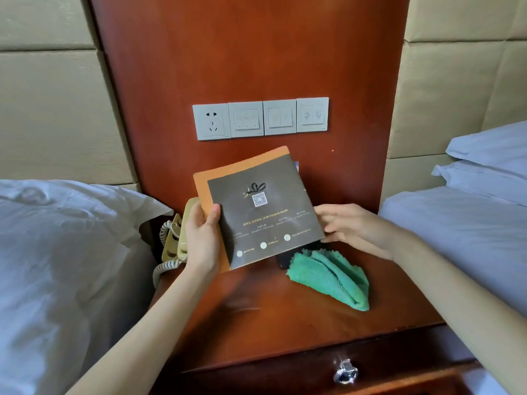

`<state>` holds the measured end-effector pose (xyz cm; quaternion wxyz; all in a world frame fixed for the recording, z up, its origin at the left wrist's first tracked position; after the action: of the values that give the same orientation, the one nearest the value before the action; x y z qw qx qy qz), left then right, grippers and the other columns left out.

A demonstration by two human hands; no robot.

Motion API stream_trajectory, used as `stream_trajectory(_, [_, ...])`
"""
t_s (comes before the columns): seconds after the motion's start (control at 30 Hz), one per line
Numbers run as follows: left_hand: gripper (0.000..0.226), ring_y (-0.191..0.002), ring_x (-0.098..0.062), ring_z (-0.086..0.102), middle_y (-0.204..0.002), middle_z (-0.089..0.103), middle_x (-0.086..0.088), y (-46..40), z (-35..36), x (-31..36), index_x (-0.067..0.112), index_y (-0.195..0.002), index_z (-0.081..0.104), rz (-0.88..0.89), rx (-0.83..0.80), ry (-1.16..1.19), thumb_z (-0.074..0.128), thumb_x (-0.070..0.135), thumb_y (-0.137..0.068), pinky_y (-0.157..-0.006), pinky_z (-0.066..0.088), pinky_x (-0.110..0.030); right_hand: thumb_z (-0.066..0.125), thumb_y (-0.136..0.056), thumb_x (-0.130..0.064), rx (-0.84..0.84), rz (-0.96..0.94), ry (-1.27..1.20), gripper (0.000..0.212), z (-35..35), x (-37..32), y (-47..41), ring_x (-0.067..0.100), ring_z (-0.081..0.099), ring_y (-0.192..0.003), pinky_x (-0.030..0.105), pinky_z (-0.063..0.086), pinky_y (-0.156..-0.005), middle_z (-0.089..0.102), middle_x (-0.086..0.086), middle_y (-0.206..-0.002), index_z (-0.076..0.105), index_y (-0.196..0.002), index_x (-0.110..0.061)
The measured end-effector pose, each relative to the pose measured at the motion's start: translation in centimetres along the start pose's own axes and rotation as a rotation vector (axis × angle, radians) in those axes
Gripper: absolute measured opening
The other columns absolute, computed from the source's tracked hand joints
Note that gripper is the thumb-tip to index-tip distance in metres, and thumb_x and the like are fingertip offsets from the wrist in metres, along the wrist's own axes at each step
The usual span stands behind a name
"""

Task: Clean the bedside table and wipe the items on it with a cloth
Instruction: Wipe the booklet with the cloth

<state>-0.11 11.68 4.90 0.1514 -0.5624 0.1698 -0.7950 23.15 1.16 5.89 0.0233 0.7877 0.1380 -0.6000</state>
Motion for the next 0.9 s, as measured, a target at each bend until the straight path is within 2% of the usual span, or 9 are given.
stream_trajectory(0.17, [0.017, -0.079, -0.003, 0.065, -0.088, 0.068, 0.008, -0.7, 2.2, 1.2, 0.023, -0.093, 0.058, -0.013, 0.125, 0.081, 0.047, 0.012, -0.099, -0.072, 0.049, -0.017, 0.058, -0.082, -0.017, 0.081, -0.206, -0.631, 0.039, 0.6, -1.4, -0.9, 0.024, 0.059, -0.111, 0.039, 0.045, -0.099, 0.063, 0.01, -0.12, 0.061, -0.121, -0.016])
stream_trajectory(0.3, [0.015, -0.086, -0.014, 0.059, -0.092, 0.065, 0.002, -0.5, 5.9, 0.7, 0.022, -0.092, 0.056, -0.083, 0.11, 0.154, 0.047, 0.012, -0.099, -0.084, 0.045, -0.033, 0.06, -0.085, -0.009, 0.196, -0.288, -0.68, 0.036, 1.3, -1.9, -2.0, 0.027, 0.06, -0.114, 0.038, 0.051, -0.094, 0.064, 0.012, -0.124, 0.058, -0.121, -0.011])
stream_trajectory(0.37, [0.015, -0.086, -0.014, 0.061, -0.094, 0.066, 0.002, -0.4, 7.8, 0.3, 0.023, -0.094, 0.057, -0.103, 0.056, 0.144, 0.046, 0.014, -0.1, -0.083, 0.047, -0.031, 0.054, -0.089, -0.001, 0.3, -0.293, -0.733, 0.031, 0.6, -1.6, -2.3, 0.026, 0.062, -0.112, 0.035, 0.055, -0.086, 0.066, 0.012, -0.12, 0.059, -0.119, -0.009])
stream_trajectory(0.5, [0.008, -0.068, -0.008, 0.059, -0.089, 0.061, 0.0, -0.6, 10.6, -1.1, 0.015, -0.097, 0.054, -0.223, -0.069, -0.028, 0.047, 0.018, -0.099, -0.058, 0.047, -0.019, 0.049, -0.094, -0.001, 0.465, -0.29, -0.898, 0.027, -2.4, -0.9, -1.4, 0.024, 0.068, -0.102, 0.034, 0.057, -0.076, 0.07, 0.008, -0.112, 0.062, -0.115, -0.012])
stream_trajectory(0.57, [0.015, -0.079, -0.011, 0.058, -0.099, 0.06, -0.002, -0.6, 11.2, -1.7, 0.013, -0.111, 0.054, -0.269, -0.106, -0.14, 0.046, 0.019, -0.1, -0.068, 0.045, -0.025, 0.052, -0.093, 0.0, 0.646, -0.284, -0.888, 0.022, -5.0, -0.1, -0.2, 0.023, 0.069, -0.095, 0.036, 0.056, -0.076, 0.072, 0.007, -0.105, 0.062, -0.108, -0.012])
stream_trajectory(0.67, [0.021, -0.092, -0.011, 0.058, -0.11, 0.06, 0.0, -0.2, 11.7, -1.7, 0.017, -0.119, 0.052, -0.215, -0.135, -0.23, 0.046, 0.017, -0.099, -0.083, 0.043, -0.029, 0.054, -0.094, -0.006, 0.936, -0.246, -0.535, 0.014, -9.1, 0.4, 2.3, 0.019, 0.068, -0.087, 0.031, 0.052, -0.073, 0.073, -0.004, -0.086, 0.063, -0.094, -0.017])
stream_trajectory(0.77, [0.015, -0.088, -0.009, 0.061, -0.106, 0.063, 0.003, 0.8, 12.2, -1.8, 0.024, -0.1, 0.056, -0.161, -0.17, -0.277, 0.048, 0.013, -0.095, -0.081, 0.046, -0.03, 0.047, -0.099, -0.017, 1.034, -0.125, 0.102, 0.017, -12.0, 0.3, 3.6, 0.009, 0.061, -0.089, 0.02, 0.045, -0.066, 0.063, -0.011, -0.088, 0.06, -0.11, -0.017])
stream_trajectory(0.83, [0.016, -0.087, -0.011, 0.063, -0.101, 0.064, 0.008, 1.3, 12.5, -2.1, 0.025, -0.094, 0.057, -0.132, -0.195, -0.307, 0.048, 0.012, -0.094, -0.077, 0.045, -0.029, 0.041, -0.098, -0.004, 0.933, -0.181, 0.398, 0.039, -12.4, 0.1, 3.6, -0.002, 0.055, -0.098, 0.015, 0.046, -0.085, 0.06, -0.016, -0.109, 0.056, -0.129, -0.021])
stream_trajectory(0.9, [0.017, -0.085, -0.01, 0.063, -0.097, 0.065, 0.005, 1.8, 12.6, -2.3, 0.022, -0.097, 0.057, -0.096, -0.216, -0.346, 0.044, 0.01, -0.096, -0.073, 0.045, -0.025, 0.04, -0.088, 0.014, 0.831, -0.212, 0.742, 0.061, -12.0, 0.6, 3.2, 0.007, 0.049, -0.121, 0.023, 0.036, -0.107, 0.053, -0.007, -0.134, 0.05, -0.137, -0.019])
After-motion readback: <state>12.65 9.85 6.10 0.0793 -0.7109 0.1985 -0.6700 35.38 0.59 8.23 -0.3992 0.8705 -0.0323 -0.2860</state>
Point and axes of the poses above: each hand's wrist, its own y-axis away from the middle knuckle, its own z-axis out of the palm, x = y × z, the point moved 9 cm from there along -y, towards the middle knuckle
